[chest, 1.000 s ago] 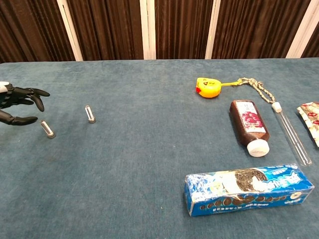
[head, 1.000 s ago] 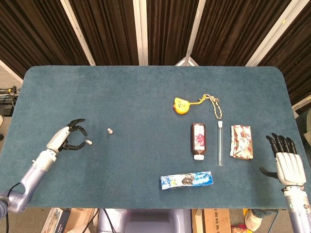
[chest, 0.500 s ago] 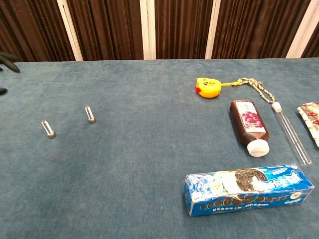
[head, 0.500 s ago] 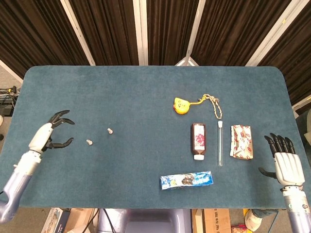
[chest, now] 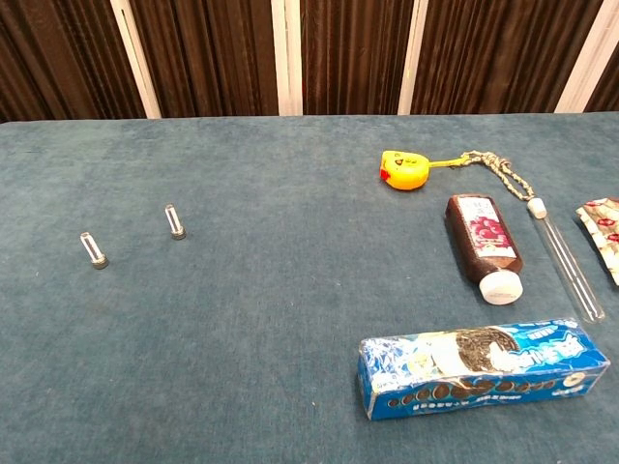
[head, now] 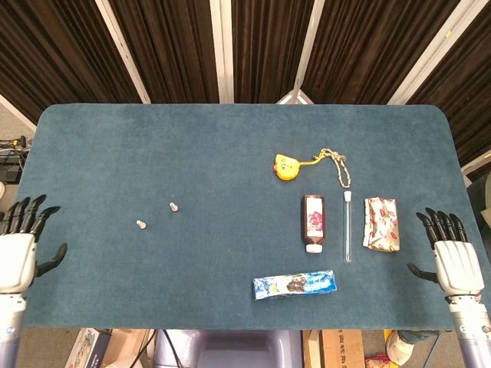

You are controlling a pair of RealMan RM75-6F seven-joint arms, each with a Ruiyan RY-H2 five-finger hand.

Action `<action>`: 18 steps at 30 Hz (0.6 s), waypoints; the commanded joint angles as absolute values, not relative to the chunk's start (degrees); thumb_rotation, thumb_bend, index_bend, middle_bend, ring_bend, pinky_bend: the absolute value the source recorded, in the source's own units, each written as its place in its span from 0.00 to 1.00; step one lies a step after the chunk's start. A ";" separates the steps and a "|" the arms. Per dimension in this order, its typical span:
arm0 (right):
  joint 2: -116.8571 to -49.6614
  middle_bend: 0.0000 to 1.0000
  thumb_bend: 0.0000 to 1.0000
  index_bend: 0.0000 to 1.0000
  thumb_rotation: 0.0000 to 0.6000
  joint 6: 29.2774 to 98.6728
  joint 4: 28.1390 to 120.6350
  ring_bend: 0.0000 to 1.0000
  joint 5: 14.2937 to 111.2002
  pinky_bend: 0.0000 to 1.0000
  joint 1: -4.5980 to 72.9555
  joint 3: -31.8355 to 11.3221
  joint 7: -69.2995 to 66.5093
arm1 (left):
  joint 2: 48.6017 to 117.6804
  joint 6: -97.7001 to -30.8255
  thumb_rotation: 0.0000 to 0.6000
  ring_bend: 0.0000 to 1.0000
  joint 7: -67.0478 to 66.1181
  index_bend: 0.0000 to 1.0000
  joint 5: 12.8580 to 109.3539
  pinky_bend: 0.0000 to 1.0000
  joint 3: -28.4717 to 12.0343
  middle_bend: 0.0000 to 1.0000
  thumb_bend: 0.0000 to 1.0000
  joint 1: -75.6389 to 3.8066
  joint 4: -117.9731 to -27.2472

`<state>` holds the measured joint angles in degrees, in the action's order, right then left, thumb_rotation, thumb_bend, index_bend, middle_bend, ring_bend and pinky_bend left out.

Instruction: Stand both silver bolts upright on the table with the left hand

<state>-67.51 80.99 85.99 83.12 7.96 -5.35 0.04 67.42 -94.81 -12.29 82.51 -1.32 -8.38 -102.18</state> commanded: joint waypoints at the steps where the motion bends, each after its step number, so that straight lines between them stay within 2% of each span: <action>1: -67.31 0.09 0.11 0.13 1.00 81.79 85.74 0.05 83.89 0.00 7.75 -5.25 -0.62 | 65.03 -97.29 1.00 0.00 -9.36 0.21 83.22 0.00 0.34 0.06 0.43 -3.91 -102.75; 18: -68.42 0.09 0.11 0.13 1.00 86.21 85.51 0.05 86.54 0.00 7.02 -5.63 -0.88 | 65.32 -93.85 1.00 0.00 -5.90 0.21 83.77 0.00 -1.51 0.06 0.43 -3.95 -99.51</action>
